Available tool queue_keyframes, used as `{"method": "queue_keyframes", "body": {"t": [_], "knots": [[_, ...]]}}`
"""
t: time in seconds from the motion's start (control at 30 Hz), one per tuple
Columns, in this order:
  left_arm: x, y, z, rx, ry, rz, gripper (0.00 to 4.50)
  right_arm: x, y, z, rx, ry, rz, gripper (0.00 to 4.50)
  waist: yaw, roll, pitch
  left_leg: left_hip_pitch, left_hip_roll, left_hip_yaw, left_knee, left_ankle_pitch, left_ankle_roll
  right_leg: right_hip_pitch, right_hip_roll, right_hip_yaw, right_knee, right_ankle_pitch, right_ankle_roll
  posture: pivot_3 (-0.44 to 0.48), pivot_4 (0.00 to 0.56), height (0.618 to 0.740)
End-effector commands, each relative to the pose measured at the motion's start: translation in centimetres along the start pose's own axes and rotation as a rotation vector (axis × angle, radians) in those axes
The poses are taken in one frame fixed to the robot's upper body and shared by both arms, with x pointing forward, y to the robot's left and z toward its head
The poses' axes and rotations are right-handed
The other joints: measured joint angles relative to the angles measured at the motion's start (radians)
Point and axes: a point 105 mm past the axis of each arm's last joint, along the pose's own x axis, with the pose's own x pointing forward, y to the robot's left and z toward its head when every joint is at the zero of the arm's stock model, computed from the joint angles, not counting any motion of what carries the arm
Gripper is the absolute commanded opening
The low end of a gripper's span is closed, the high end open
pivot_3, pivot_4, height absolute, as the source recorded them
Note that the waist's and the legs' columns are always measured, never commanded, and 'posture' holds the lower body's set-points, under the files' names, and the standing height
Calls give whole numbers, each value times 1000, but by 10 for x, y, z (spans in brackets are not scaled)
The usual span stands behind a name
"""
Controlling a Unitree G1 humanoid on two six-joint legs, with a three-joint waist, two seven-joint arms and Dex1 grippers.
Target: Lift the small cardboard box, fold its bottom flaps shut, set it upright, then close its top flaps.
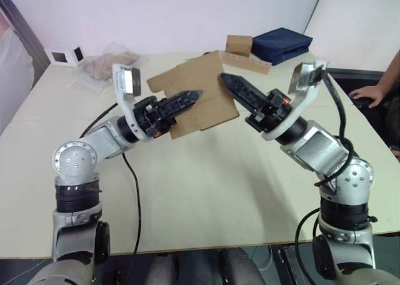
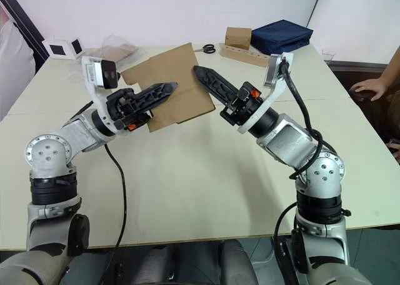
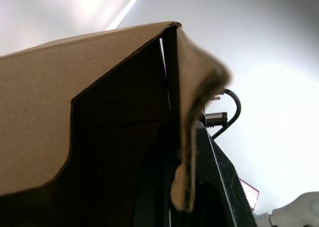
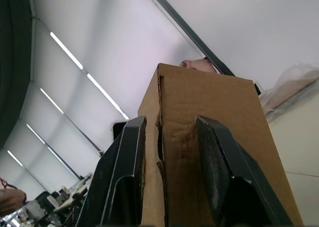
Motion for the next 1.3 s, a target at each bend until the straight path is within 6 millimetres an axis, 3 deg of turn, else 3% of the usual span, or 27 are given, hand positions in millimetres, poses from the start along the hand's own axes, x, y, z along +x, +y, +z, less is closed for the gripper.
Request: {"method": "queue_keyframes", "body": {"t": [0.03, 0.23, 0.5, 0.6, 0.67, 0.73, 0.9, 1.3], "knots": [[6, -10, 2, 29, 12, -39, 0, 8, 20, -19, -10, 121, 121, 1558, 0, 0, 0, 0, 0, 0, 0, 0, 0, 0, 0, 0, 0, 0, 0, 0, 150, 740], [1, -12, 3, 40, 13, -31, 0, -1, 11, 11, -25, 44, 85, 1558, 0, 0, 0, 0, 0, 0, 0, 0, 0, 0, 0, 0, 0, 0, 0, 0, 150, 740], [0, -13, 5, 47, 13, -26, 0, -12, 2, 27, 1, -31, 43, 1558, 0, 0, 0, 0, 0, 0, 0, 0, 0, 0, 0, 0, 0, 0, 0, 0, 150, 740], [0, -13, 5, 48, 13, -27, 0, -14, -1, 34, 26, -80, 28, 861, 0, 0, 0, 0, 0, 0, 0, 0, 0, 0, 0, 0, 0, 0, 0, 0, 150, 740], [0, -13, 5, 48, 14, -26, 0, -15, -1, 36, 33, -95, 25, 14, 0, 0, 0, 0, 0, 0, 0, 0, 0, 0, 0, 0, 0, 0, 0, 0, 150, 740], [0, -13, 6, 48, 14, -27, 0, -16, -3, 37, 36, -107, 19, 14, 0, 0, 0, 0, 0, 0, 0, 0, 0, 0, 0, 0, 0, 0, 0, 0, 150, 740], [0, -13, 8, 53, 16, -27, 0, -18, -7, 29, 28, -78, -16, 14, 0, 0, 0, 0, 0, 0, 0, 0, 0, 0, 0, 0, 0, 0, 0, 0, 150, 740], [1, -9, 2, 29, 53, -24, 0, 2, 7, -31, -91, 172, 41, 14, 2, -1, 1, 0, 0, 0, 0, 0, 0, 0, 0, 0, 0, 0, 0, 0, 150, 740]]}}
